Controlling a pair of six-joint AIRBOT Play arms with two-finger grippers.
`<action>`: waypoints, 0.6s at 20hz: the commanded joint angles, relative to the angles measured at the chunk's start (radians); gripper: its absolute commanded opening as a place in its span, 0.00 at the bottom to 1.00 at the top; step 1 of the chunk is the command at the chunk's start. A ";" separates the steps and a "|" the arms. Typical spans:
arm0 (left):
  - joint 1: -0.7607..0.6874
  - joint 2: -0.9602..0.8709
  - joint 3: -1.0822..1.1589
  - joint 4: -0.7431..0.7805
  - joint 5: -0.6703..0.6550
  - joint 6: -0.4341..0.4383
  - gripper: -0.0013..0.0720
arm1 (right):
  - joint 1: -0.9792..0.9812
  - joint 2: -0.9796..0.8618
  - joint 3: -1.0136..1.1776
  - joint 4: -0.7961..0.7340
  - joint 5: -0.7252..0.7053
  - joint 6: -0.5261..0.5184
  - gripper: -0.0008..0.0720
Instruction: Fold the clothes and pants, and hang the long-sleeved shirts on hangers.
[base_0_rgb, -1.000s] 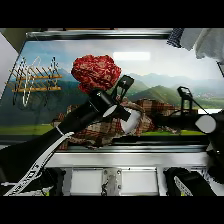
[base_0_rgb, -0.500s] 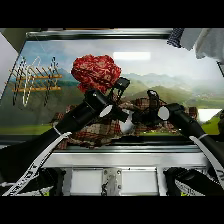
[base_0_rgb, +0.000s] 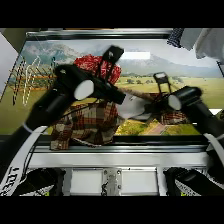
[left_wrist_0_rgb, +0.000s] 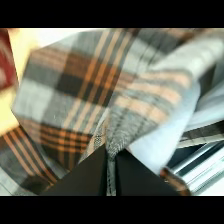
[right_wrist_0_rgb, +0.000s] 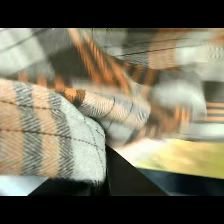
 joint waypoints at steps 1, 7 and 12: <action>0.008 0.066 0.204 -0.153 -0.010 0.100 0.05 | -0.008 0.152 0.240 -0.082 0.309 -0.088 0.06; -0.010 0.142 0.298 -0.193 -0.077 0.112 0.05 | -0.008 0.266 0.359 -0.001 0.499 0.047 0.06; 0.116 0.070 -0.024 -0.195 -0.037 0.096 0.05 | -0.008 0.175 0.240 0.200 0.236 0.023 0.06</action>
